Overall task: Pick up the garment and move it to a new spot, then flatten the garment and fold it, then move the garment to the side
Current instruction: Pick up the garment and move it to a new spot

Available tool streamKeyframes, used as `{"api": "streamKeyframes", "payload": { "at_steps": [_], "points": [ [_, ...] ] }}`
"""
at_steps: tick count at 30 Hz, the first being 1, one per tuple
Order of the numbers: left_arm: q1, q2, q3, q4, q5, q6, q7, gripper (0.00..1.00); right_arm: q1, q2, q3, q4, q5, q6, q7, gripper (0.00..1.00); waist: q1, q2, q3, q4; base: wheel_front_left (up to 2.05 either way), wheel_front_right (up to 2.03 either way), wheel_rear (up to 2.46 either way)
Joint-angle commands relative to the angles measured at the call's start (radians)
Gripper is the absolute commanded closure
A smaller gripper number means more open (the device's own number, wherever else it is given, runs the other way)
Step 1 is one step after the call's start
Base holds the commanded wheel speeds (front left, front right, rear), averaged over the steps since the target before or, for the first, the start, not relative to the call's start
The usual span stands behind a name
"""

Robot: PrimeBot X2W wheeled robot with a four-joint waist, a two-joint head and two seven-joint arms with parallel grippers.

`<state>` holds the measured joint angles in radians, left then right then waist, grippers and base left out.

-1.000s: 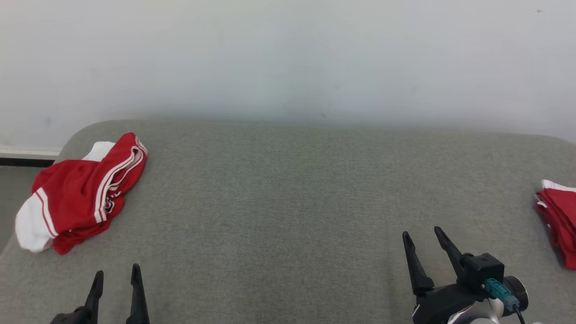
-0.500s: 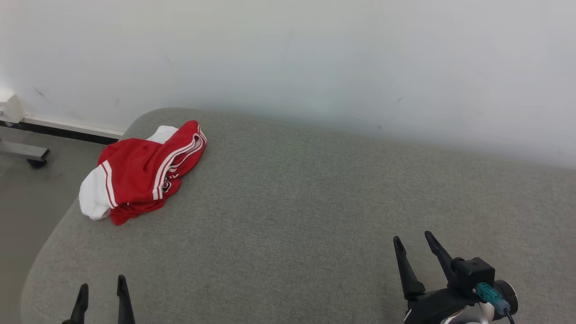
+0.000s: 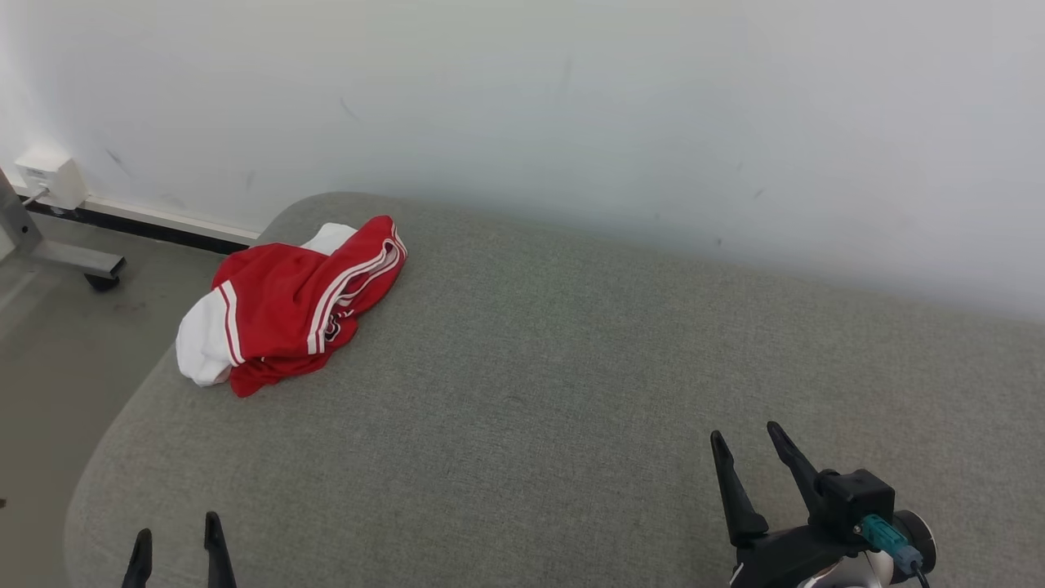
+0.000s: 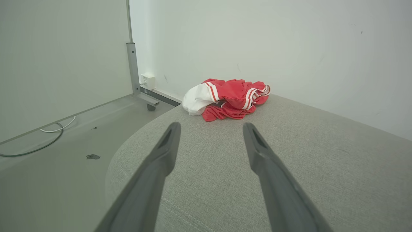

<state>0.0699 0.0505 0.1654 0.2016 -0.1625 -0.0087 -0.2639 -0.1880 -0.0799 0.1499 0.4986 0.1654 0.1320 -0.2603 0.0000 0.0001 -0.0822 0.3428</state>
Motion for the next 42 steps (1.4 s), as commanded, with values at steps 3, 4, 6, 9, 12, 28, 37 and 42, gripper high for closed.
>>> {"api": "streamKeyframes", "payload": {
  "at_steps": [3,4,6,9,12,28,37,42],
  "points": [
    [-0.02,0.001,0.0,0.022,0.001,0.002,-0.001,0.0,0.003,0.001,0.007,-0.004,0.007,-0.003,-0.005,0.0,0.0,-0.0001,0.013,-0.012,0.0,0.0,0.0],
    [-0.033,0.004,0.002,0.032,0.002,-0.001,-0.001,0.0,0.0,-0.001,0.011,-0.006,0.008,-0.003,-0.005,0.0,0.0,-0.0001,0.017,-0.015,0.0,0.0,0.0],
    [-0.065,0.014,0.006,0.062,-0.002,-0.007,-0.001,0.0,-0.008,-0.007,0.018,-0.01,0.01,-0.003,-0.002,0.0,0.0,-0.0001,0.028,-0.023,0.0,0.0,0.0],
    [-0.11,0.024,0.007,0.104,-0.011,-0.009,0.002,0.0,-0.014,-0.013,0.023,-0.017,0.009,-0.003,0.002,0.0,0.0,-0.0001,0.041,-0.034,0.0,0.0,0.0],
    [-0.211,0.049,0.016,0.176,-0.037,-0.022,0.032,0.0,-0.03,-0.021,0.033,-0.035,0.001,-0.003,0.015,0.0,0.0,-0.0001,0.083,-0.059,0.0,0.0,0.0],
    [-0.726,0.206,0.093,0.483,-0.14,0.011,0.211,0.0,-0.199,-0.081,0.122,-0.222,0.004,-0.003,0.08,0.0,0.0,-0.0001,0.415,-0.278,0.0,0.0,0.0],
    [-0.832,0.296,0.193,0.579,-0.284,0.015,0.507,0.0,-0.237,-0.086,0.175,-0.295,0.015,-0.003,0.092,0.0,0.0,-0.0001,0.506,-0.366,0.0,0.0,0.0],
    [-0.863,0.323,0.173,0.593,-0.287,0.056,0.698,0.0,-0.237,-0.093,0.173,-0.328,0.016,-0.003,0.106,0.0,0.0,-0.0001,0.531,-0.382,0.0,0.0,0.0]
  ]
}}
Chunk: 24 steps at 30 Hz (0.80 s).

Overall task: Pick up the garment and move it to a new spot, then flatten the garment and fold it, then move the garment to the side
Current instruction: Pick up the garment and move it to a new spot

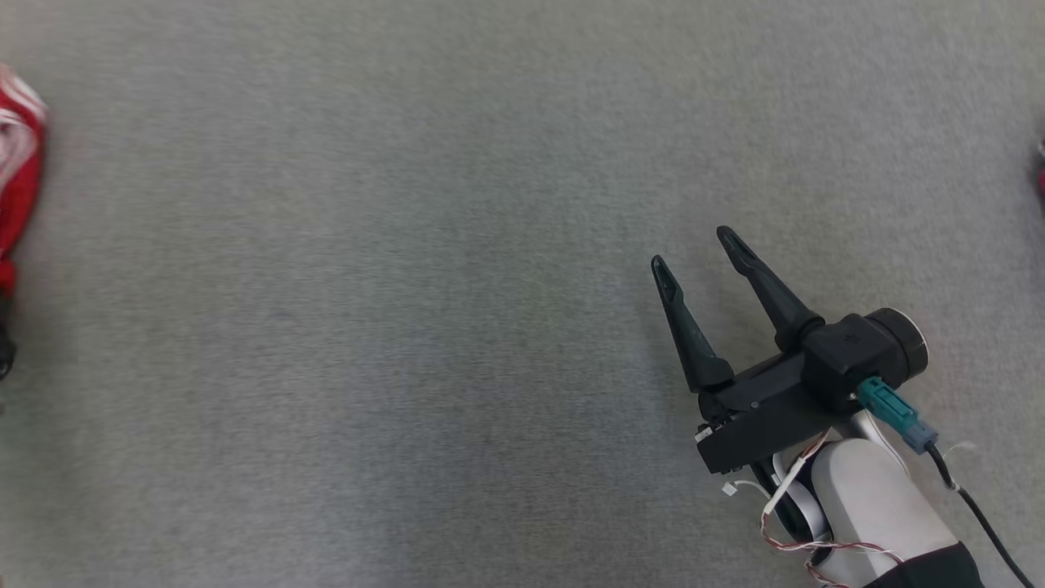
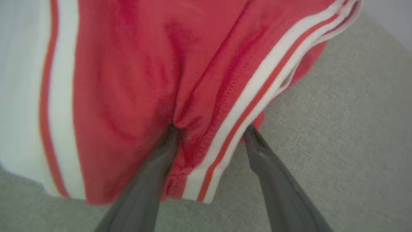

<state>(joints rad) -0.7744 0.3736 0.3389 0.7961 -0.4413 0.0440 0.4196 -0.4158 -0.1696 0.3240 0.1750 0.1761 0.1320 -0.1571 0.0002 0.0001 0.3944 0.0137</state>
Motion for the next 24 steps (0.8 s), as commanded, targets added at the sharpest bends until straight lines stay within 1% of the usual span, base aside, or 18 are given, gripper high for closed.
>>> {"api": "streamKeyframes", "payload": {
  "at_steps": [1,5,6,7,8,10,12,16,22,23,24],
  "points": [
    [-0.021,0.001,-0.003,-0.007,-0.013,0.008,0.043,0.0,-0.008,-0.004,-0.001,-0.01,0.005,-0.003,0.004,0.0,-0.0002,-0.0001,0.056,-0.054,0.0,0.0,0.0],
    [-0.016,-0.015,-0.009,-0.028,-0.028,0.023,0.141,0.0,0.001,0.002,0.001,-0.019,0.003,-0.003,0.005,0.0,-0.0002,-0.0001,0.055,-0.059,0.0,0.0,0.0],
    [-0.008,-0.02,-0.014,-0.036,-0.03,0.027,0.164,0.49,0.004,0.005,0.002,-0.018,0.004,-0.003,0.003,0.0,-0.0002,-0.0001,0.052,-0.06,0.0,0.0,0.0],
    [0.003,-0.021,-0.018,-0.048,-0.03,0.031,0.18,0.81,0.007,0.008,0.004,-0.015,0.005,-0.003,0.0,0.0,-0.0002,-0.0001,0.047,-0.061,0.0,0.0,0.0],
    [0.016,-0.02,-0.02,-0.063,-0.029,0.036,0.195,1.0,0.009,0.011,0.005,-0.012,0.007,-0.003,-0.003,0.0,-0.0002,-0.0001,0.042,-0.062,0.0,0.0,0.0],
    [0.039,-0.018,-0.02,-0.099,-0.032,0.043,0.221,1.0,0.014,0.014,0.006,-0.005,0.009,-0.003,-0.009,0.0,-0.0002,-0.0001,0.027,-0.063,0.0,0.0,0.0],
    [0.047,-0.014,-0.018,-0.124,-0.033,0.045,0.224,1.0,0.016,0.016,0.004,0.0,0.01,-0.003,-0.012,0.0,-0.0002,-0.0001,0.017,-0.063,0.0,0.0,0.0],
    [0.068,0.016,-0.012,-0.242,-0.032,0.031,0.212,1.0,0.027,0.026,-0.004,0.023,0.016,-0.003,-0.023,0.0,-0.0002,-0.0001,-0.028,-0.058,0.0,0.0,0.0],
    [0.075,0.039,-0.028,-0.388,-0.04,-0.029,0.186,1.0,0.052,0.048,-0.008,0.068,0.029,-0.003,-0.042,0.0,-0.0002,-0.0001,-0.131,-0.053,0.0,0.0,0.0],
    [0.068,0.041,-0.039,-0.432,-0.049,-0.057,0.183,1.0,0.063,0.053,-0.009,0.081,0.037,-0.003,-0.049,0.0,-0.0002,-0.0001,-0.169,-0.057,0.0,0.0,0.0],
    [0.066,0.038,-0.045,-0.448,-0.056,-0.073,0.18,1.0,0.069,0.056,-0.008,0.089,0.039,-0.003,-0.052,0.0,-0.0002,-0.0001,-0.192,-0.061,0.0,0.0,0.0]
  ]
}}
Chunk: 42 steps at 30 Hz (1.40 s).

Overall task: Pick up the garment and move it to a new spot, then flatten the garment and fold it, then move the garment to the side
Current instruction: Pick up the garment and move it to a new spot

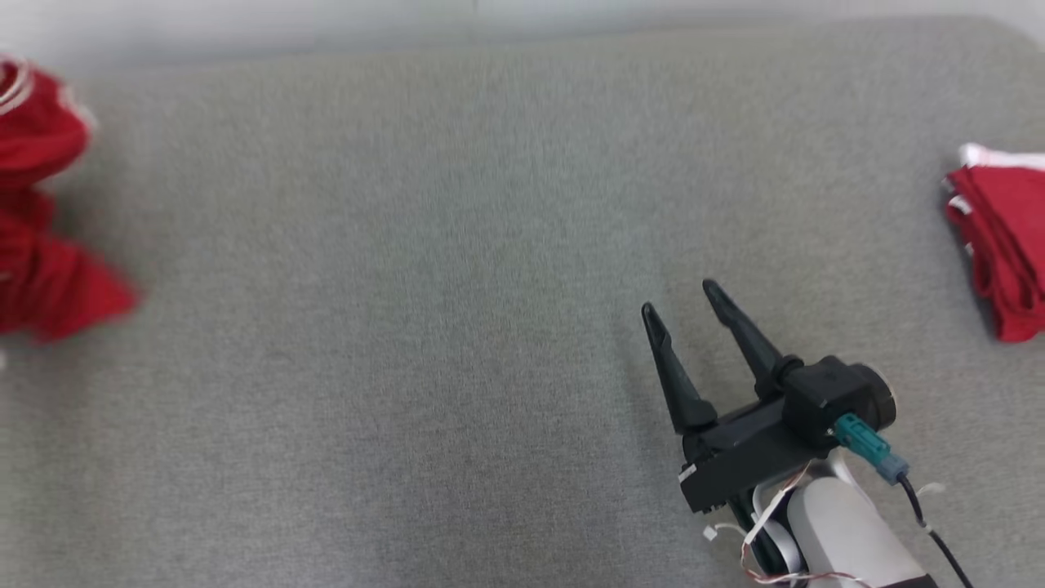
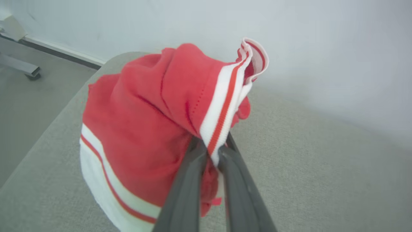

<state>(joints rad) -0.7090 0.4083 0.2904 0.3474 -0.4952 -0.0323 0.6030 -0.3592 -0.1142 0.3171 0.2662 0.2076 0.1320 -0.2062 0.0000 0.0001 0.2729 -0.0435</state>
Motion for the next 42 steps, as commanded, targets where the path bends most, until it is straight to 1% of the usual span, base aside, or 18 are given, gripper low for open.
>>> {"api": "streamKeyframes", "payload": {
  "at_steps": [1,4,6,10,17,19,23,27,30,34,35,36,38,42],
  "points": [
    [-0.004,0.001,-0.004,-0.016,-0.009,-0.013,-0.007,1.0,0.02,0.003,0.001,0.006,0.009,-0.003,-0.006,0.0,0.0,-0.0001,-0.094,-0.009,0.0,0.0,0.0],
    [-0.016,-0.005,-0.046,-0.07,-0.012,-0.046,0.002,1.0,0.041,0.009,0.001,0.023,0.015,-0.003,-0.012,0.0,0.0,-0.0001,-0.158,-0.03,0.0,0.0,0.0],
    [-0.024,-0.026,-0.073,-0.105,-0.028,-0.058,0.01,1.0,0.054,0.011,0.001,0.032,0.019,-0.003,-0.014,0.0,0.0,-0.0001,-0.198,-0.052,0.0,0.0,0.0],
    [-0.041,-0.085,-0.133,-0.17,-0.035,-0.064,0.013,1.0,0.088,0.014,-0.024,0.036,0.019,-0.003,-0.014,0.0,0.0,-0.0001,-0.25,-0.089,0.0,0.0,0.0],
    [-0.019,-0.256,-0.259,-0.215,-0.07,-0.073,-0.02,1.0,0.119,0.019,-0.059,0.015,0.007,-0.003,0.004,0.0,0.0,-0.0001,-0.263,-0.181,0.0,0.0,0.0],
    [0.002,-0.29,-0.295,-0.208,-0.075,-0.073,-0.038,1.0,0.119,0.02,-0.063,0.005,0.002,-0.003,0.01,0.0,0.0,-0.0001,-0.255,-0.213,0.0,0.0,0.0],
    [0.055,-0.32,-0.364,-0.177,-0.046,-0.082,-0.096,1.0,0.115,0.025,-0.064,-0.013,-0.004,-0.003,0.019,0.0,0.0,-0.0001,-0.232,-0.279,0.0,0.0,0.0],
    [0.113,-0.341,-0.423,-0.124,-0.062,-0.086,-0.143,1.0,0.122,0.023,-0.074,-0.026,-0.008,-0.003,0.023,0.0,0.0,-0.0001,-0.206,-0.325,0.0,0.0,0.0],
    [0.138,-0.344,-0.451,-0.086,-0.062,-0.086,-0.163,1.0,0.127,0.023,-0.08,-0.028,-0.008,-0.003,0.027,0.0,0.0,-0.0001,-0.192,-0.339,0.0,0.0,0.0],
    [0.172,-0.347,-0.501,0.011,-0.004,-0.072,-0.221,1.0,0.132,0.029,-0.091,-0.036,-0.006,-0.003,0.024,0.0,0.0,-0.0001,-0.168,-0.351,0.0,0.0,0.0],
    [0.177,-0.341,-0.508,0.039,0.015,-0.061,-0.244,0.78,0.133,0.03,-0.092,-0.037,-0.006,-0.003,0.022,0.0,0.0,-0.0001,-0.163,-0.351,0.0,0.0,0.0],
    [0.184,-0.333,-0.519,0.069,0.041,-0.055,-0.264,0.0,0.134,0.033,-0.093,-0.039,-0.009,-0.003,0.022,0.0,0.0,-0.0001,-0.16,-0.35,0.0,0.0,0.0],
    [0.189,-0.333,-0.534,0.117,0.066,-0.047,-0.312,0.0,0.136,0.036,-0.097,-0.041,-0.013,-0.003,0.022,0.0,0.0,-0.0001,-0.155,-0.344,0.0,0.0,0.0],
    [0.191,-0.344,-0.528,0.145,0.06,-0.047,-0.474,0.0,0.137,0.039,-0.12,-0.042,-0.018,-0.003,0.021,0.0,0.0,-0.0001,-0.152,-0.304,0.0,0.0,0.0]
  ]
}}
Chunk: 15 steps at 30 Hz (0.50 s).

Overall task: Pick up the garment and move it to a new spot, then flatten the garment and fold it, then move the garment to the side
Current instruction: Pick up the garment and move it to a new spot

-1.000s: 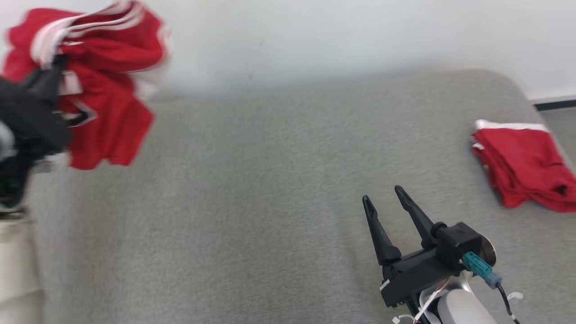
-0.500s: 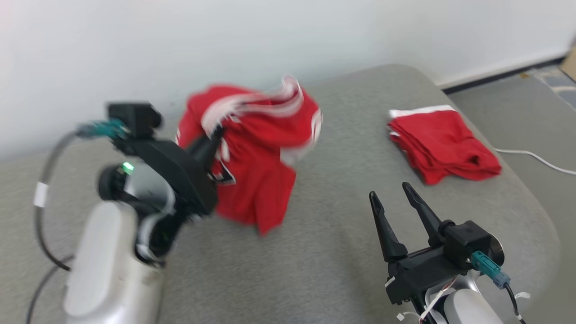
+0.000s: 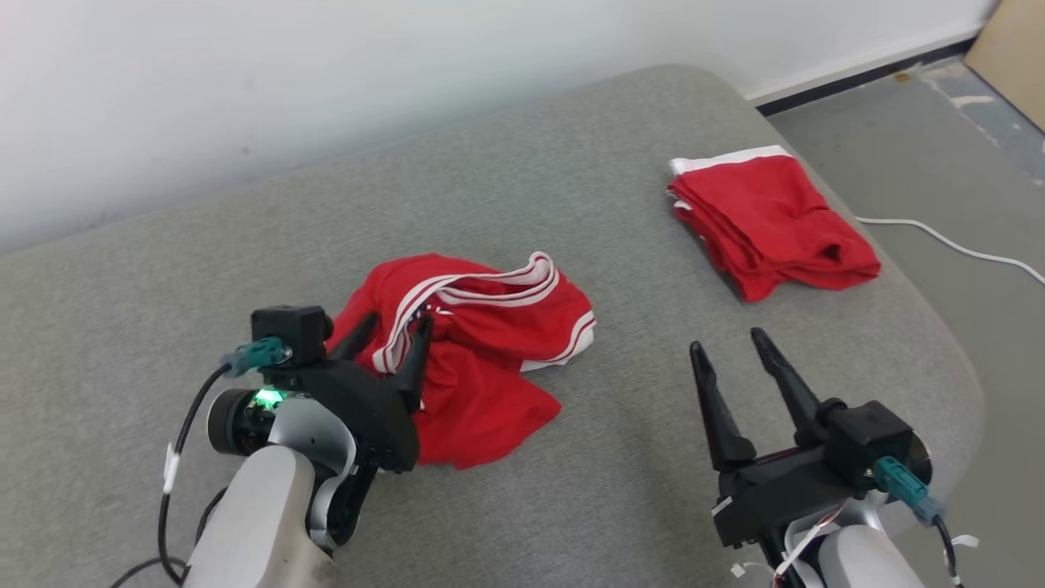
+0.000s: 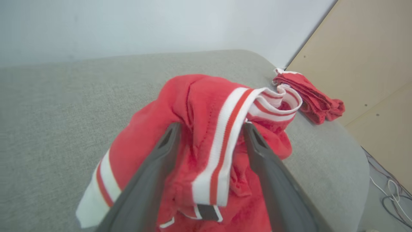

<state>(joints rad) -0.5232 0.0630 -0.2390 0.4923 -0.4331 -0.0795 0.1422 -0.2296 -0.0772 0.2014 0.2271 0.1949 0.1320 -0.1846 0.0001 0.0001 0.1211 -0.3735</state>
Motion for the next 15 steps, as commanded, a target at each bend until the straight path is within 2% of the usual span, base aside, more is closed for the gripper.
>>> {"api": "streamKeyframes", "payload": {
  "at_steps": [1,5,8,15],
  "points": [
    [0.007,0.0,0.002,0.002,-0.002,0.0,-0.055,0.0,0.009,0.001,-0.012,-0.004,-0.006,-0.003,-0.002,0.0,-0.0001,-0.0001,-0.003,0.038,0.0,0.0,0.0],
    [0.019,-0.003,0.018,-0.021,0.014,0.006,-0.25,0.0,0.027,0.0,-0.05,-0.009,-0.018,-0.003,-0.001,0.0,-0.0001,-0.0001,-0.022,0.098,0.0,0.0,0.0],
    [0.056,0.0,0.031,-0.029,0.021,0.017,-0.343,0.0,0.042,-0.002,-0.074,-0.011,-0.022,-0.003,0.003,0.0,-0.0001,-0.0001,-0.041,0.14,0.0,0.0,0.0],
    [0.173,0.014,0.084,-0.076,0.029,0.04,-0.403,0.0,0.071,-0.013,-0.101,-0.015,-0.04,-0.003,0.014,0.0,-0.0001,-0.0001,-0.088,0.227,0.0,0.0,0.0]
  ]
}}
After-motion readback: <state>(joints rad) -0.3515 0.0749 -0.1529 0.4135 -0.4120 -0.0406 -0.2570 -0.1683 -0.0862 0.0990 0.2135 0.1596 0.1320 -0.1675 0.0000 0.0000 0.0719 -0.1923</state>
